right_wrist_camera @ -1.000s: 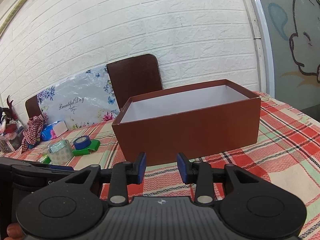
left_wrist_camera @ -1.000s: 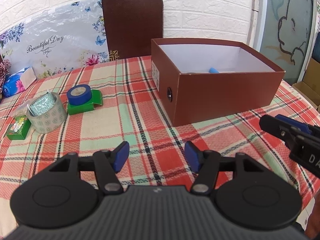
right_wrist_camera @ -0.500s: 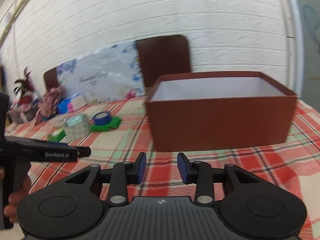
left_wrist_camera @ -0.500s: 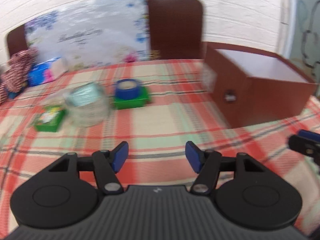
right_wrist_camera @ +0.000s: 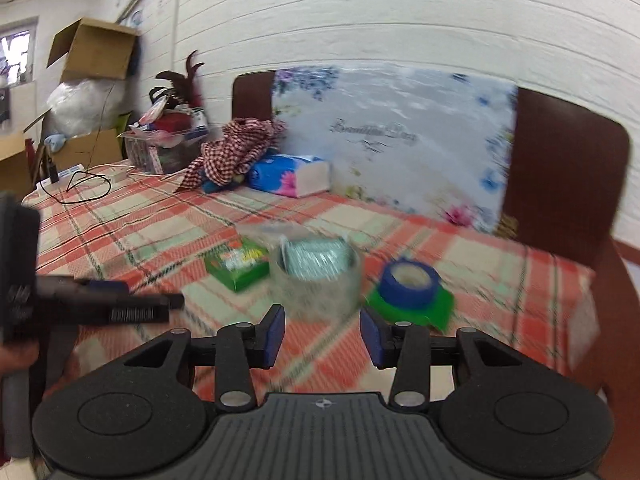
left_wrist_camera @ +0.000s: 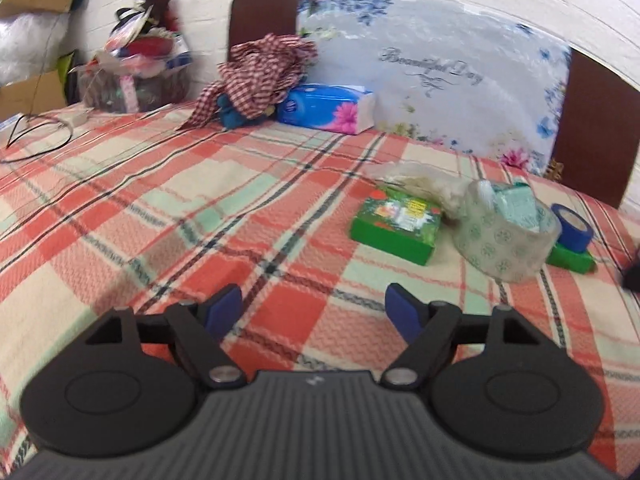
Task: Organize objects
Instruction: 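Grasp the clear packing tape roll with the right tool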
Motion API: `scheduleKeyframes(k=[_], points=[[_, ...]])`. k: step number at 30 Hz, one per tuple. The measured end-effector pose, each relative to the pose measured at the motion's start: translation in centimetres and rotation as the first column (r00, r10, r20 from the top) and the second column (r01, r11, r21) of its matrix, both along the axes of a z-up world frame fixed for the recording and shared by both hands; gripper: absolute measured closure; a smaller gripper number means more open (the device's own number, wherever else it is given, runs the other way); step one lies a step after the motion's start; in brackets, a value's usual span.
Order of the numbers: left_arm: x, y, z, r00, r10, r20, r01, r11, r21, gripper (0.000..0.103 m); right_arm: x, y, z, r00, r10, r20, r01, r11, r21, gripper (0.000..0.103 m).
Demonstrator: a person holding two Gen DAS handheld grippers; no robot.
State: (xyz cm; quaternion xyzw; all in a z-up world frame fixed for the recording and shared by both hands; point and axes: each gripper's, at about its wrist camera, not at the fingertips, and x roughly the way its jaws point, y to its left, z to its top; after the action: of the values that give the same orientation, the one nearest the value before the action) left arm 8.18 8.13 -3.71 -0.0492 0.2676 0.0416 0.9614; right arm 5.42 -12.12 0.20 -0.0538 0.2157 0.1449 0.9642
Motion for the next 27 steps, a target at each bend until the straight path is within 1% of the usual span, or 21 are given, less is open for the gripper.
scheduleKeyframes(k=[2, 3, 4, 5, 8, 10, 11, 12, 13, 15, 16, 17, 19, 20, 22, 25, 27], points=[[0.1, 0.6, -0.1, 1.0, 0.001, 0.006, -0.001, 0.999, -0.035, 0.023, 2.6, 0.9, 0.5, 1.0, 0.001, -0.002, -0.001, 1.0, 0.001, 0.061], [-0.1, 1.1, -0.2, 1.0, 0.004, 0.013, -0.003, 0.998, -0.061, 0.023, 4.0, 1.3, 0.7, 1.0, -0.001, -0.01, 0.001, 1.0, 0.004, 0.055], [-0.2, 1.5, -0.4, 1.0, 0.007, 0.019, -0.005, 0.997, -0.081, 0.024, 5.5, 1.7, 0.7, 0.999, 0.007, -0.033, -0.007, 1.0, 0.008, 0.043], [-0.2, 1.6, -0.4, 1.0, 0.009, 0.022, -0.007, 0.996, -0.092, 0.024, 6.6, 2.1, 0.6, 0.998, 0.02, -0.056, -0.02, 1.0, 0.014, 0.039], [-0.4, 1.7, -0.4, 0.999, 0.01, 0.03, -0.007, 0.995, -0.097, 0.024, 7.4, 3.5, 0.0, 0.998, 0.029, -0.057, -0.029, 1.0, -0.011, 0.039], [-0.4, 1.8, -0.4, 0.999, 0.01, 0.034, -0.007, 0.994, -0.109, 0.024, 6.8, 4.3, -0.4, 0.998, 0.058, -0.035, -0.059, 0.997, -0.039, 0.042], [-0.4, 1.9, -0.4, 0.999, 0.01, 0.036, -0.006, 0.993, -0.114, 0.024, 6.5, 4.8, -0.6, 0.997, 0.077, -0.03, -0.079, 0.994, -0.069, 0.043], [-0.5, 1.9, -0.4, 0.999, 0.01, 0.038, -0.005, 0.993, -0.118, 0.024, 6.2, 5.4, -1.0, 0.995, 0.091, -0.03, -0.094, 0.989, -0.114, 0.046], [-0.4, 2.0, -0.4, 0.999, 0.009, 0.04, -0.004, 0.993, -0.121, 0.024, 6.3, 6.0, -1.5, 0.994, 0.099, -0.035, -0.104, 0.979, -0.173, 0.059], [-0.3, 2.0, -0.4, 0.999, 0.006, 0.04, -0.001, 0.992, -0.124, 0.024, 6.5, 6.9, -2.6, 0.993, 0.104, -0.047, -0.113, 0.951, -0.288, 0.074], [-0.3, 2.1, -0.4, 0.999, 0.006, 0.043, -0.001, 0.992, -0.126, 0.023, 6.4, 7.2, -2.8, 0.992, 0.121, -0.037, -0.126, 0.932, -0.339, 0.079], [-0.4, 2.1, -0.4, 0.999, 0.008, 0.045, -0.002, 0.992, -0.129, 0.023, 6.4, 7.3, -2.9, 0.989, 0.144, -0.032, -0.146, 0.916, -0.375, 0.081], [-0.3, 2.2, -0.4, 0.999, 0.01, 0.044, -0.004, 0.991, -0.134, 0.023, 6.1, 7.2, -2.2, 0.984, 0.176, -0.036, -0.176, 0.904, -0.39, 0.091], [-0.3, 2.2, -0.4, 0.999, 0.01, 0.044, -0.004, 0.991, -0.134, 0.023, 5.8, 7.0, -1.7, 0.981, 0.192, -0.027, -0.188, 0.904, -0.383, 0.093], [-0.3, 2.3, -0.3, 0.999, 0.01, 0.043, -0.004, 0.991, -0.134, 0.023, 4.8, 6.6, -0.3, 0.98, 0.201, 0.018, -0.18, 0.911, -0.371, 0.093], [-0.3, 2.3, -0.3, 0.999, 0.009, 0.043, -0.003, 0.991, -0.135, 0.023, 2.5, 5.9, 2.0, 0.971, 0.193, 0.138, -0.132, 0.924, -0.358, 0.094], [-0.3, 2.3, -0.3, 0.999, 0.009, 0.042, -0.003, 0.99, -0.138, 0.022, 1.0, 5.1, 3.7, 0.969, 0.186, 0.16, -0.125, 0.935, -0.332, 0.094]])
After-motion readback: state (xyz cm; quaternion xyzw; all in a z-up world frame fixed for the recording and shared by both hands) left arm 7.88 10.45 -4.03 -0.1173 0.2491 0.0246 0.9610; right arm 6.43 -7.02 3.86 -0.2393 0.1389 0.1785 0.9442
